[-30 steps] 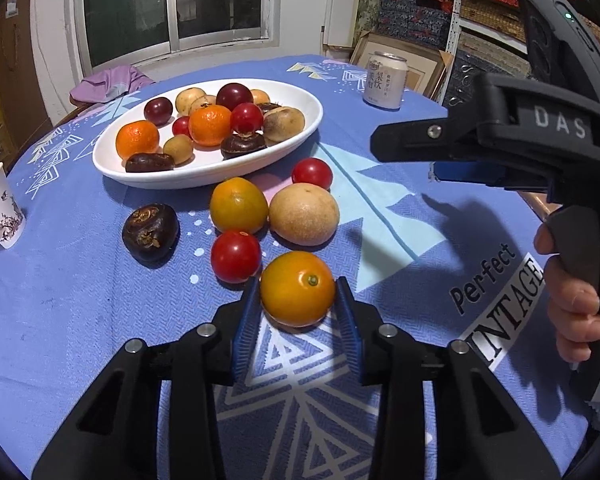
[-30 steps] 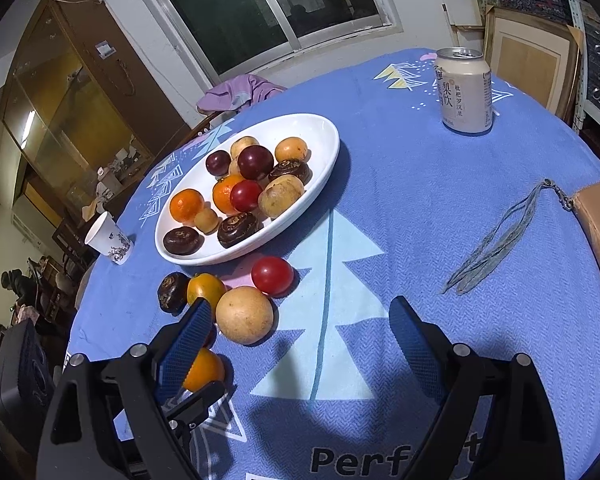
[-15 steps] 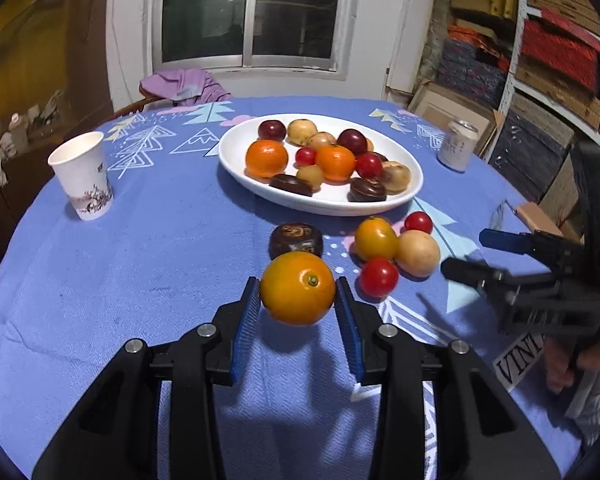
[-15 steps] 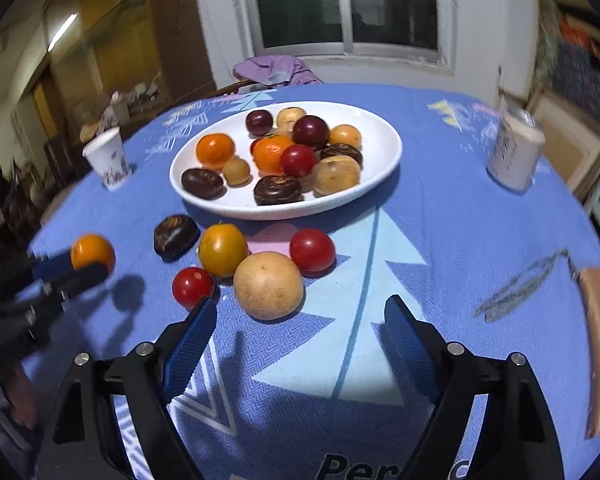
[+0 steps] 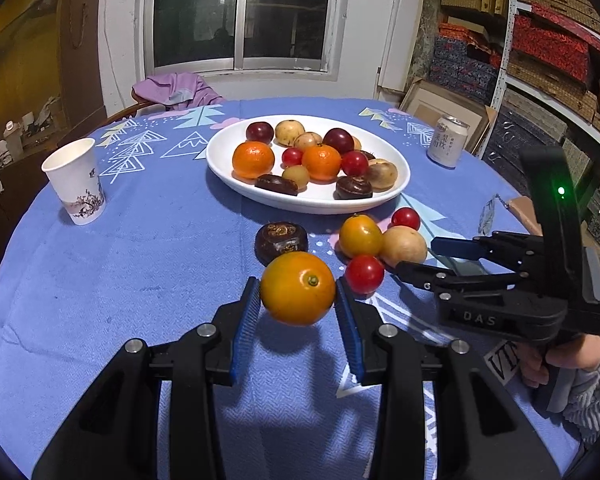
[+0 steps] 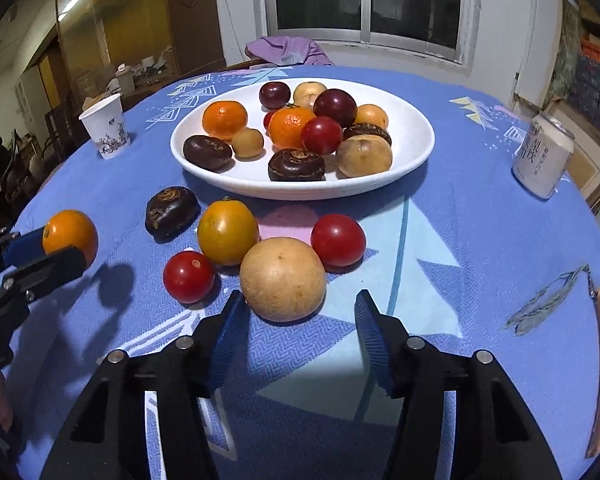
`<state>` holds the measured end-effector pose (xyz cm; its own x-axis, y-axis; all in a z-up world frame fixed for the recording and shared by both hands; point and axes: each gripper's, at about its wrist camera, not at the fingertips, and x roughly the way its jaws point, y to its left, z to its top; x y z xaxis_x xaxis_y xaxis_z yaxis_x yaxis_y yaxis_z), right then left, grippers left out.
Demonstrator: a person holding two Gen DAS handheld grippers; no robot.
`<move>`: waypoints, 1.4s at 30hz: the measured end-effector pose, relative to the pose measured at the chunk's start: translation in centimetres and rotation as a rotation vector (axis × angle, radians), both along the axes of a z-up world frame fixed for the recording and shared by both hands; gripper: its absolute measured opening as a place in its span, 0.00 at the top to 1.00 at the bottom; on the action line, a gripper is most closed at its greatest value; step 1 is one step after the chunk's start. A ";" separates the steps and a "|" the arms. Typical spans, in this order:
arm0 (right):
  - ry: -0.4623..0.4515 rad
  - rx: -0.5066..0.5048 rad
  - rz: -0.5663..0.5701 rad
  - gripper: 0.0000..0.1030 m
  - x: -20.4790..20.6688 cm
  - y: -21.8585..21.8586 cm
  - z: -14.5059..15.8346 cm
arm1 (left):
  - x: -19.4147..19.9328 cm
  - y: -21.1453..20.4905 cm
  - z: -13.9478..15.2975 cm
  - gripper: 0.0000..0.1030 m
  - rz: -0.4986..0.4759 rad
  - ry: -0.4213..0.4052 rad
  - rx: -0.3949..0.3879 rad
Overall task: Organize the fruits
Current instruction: 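Grasp a yellow-orange tomato with the left tool while the right tool grasps the tan round fruit, then carry both fruits over the plate and open both tools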
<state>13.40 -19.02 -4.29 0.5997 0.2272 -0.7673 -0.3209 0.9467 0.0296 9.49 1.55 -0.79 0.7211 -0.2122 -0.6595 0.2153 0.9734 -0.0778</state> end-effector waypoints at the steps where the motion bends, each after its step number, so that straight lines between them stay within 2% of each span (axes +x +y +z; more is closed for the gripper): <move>1: -0.003 -0.004 0.001 0.45 0.0 0.2 0.0 | 0.0 -0.1 -0.1 0.64 -0.002 0.003 0.002; 8: -0.007 -0.001 0.009 0.47 0.6 1.3 -0.1 | 0.4 -0.7 -1.0 0.63 -0.005 0.034 0.023; 10: 0.000 -0.003 0.012 0.56 0.7 1.5 -0.1 | 0.5 -0.8 -1.3 0.63 -0.003 0.043 0.028; 17: -0.016 -0.002 0.004 0.57 0.0 1.2 0.2 | 1.1 -0.9 -2.4 0.63 -0.009 0.088 0.035; 31: -0.034 0.028 0.033 0.57 -2.2 1.0 1.0 | 1.5 -0.9 -2.9 0.63 -0.020 0.114 0.003; 36: -0.059 0.054 0.020 0.57 -2.6 0.4 1.8 | 0.9 -0.6 -1.9 0.64 -0.007 0.057 -0.017; 42: -0.118 0.151 -0.027 0.57 -2.7 -2.1 4.8 | 1.9 0.8 1.2 0.64 0.054 0.012 -0.073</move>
<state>10.66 -21.09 0.56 0.6908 0.3170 -0.6498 -0.3053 0.9426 0.1353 11.38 2.39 0.45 0.7249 -0.2214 -0.6523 0.1615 0.9752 -0.1516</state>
